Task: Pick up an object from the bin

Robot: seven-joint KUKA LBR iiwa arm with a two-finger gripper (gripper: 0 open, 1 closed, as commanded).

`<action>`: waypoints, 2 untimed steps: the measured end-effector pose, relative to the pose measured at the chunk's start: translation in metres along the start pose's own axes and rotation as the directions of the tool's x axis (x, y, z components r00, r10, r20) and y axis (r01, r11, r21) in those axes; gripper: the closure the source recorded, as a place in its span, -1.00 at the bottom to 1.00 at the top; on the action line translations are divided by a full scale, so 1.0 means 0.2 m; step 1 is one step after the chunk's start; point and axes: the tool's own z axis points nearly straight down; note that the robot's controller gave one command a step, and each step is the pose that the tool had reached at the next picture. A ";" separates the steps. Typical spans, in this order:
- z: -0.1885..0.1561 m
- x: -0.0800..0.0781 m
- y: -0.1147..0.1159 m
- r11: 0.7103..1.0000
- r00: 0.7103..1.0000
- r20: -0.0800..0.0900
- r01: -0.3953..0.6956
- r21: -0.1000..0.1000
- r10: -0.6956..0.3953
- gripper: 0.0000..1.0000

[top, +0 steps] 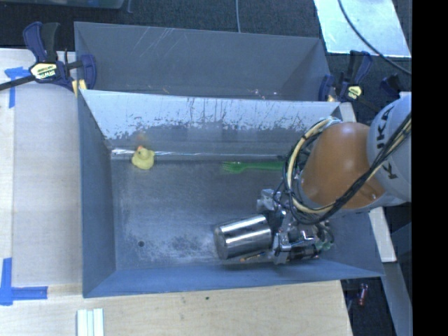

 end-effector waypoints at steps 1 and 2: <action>0.15 -0.11 -0.07 0.995 0.995 0.008 0.100 0.008 -0.100 -1.00; 0.15 -0.13 -0.08 1.000 1.000 0.007 0.009 0.003 -0.009 1.00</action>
Offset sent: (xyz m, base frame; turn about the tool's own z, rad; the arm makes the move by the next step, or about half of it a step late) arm 0.0277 -0.0169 -0.0293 0.0253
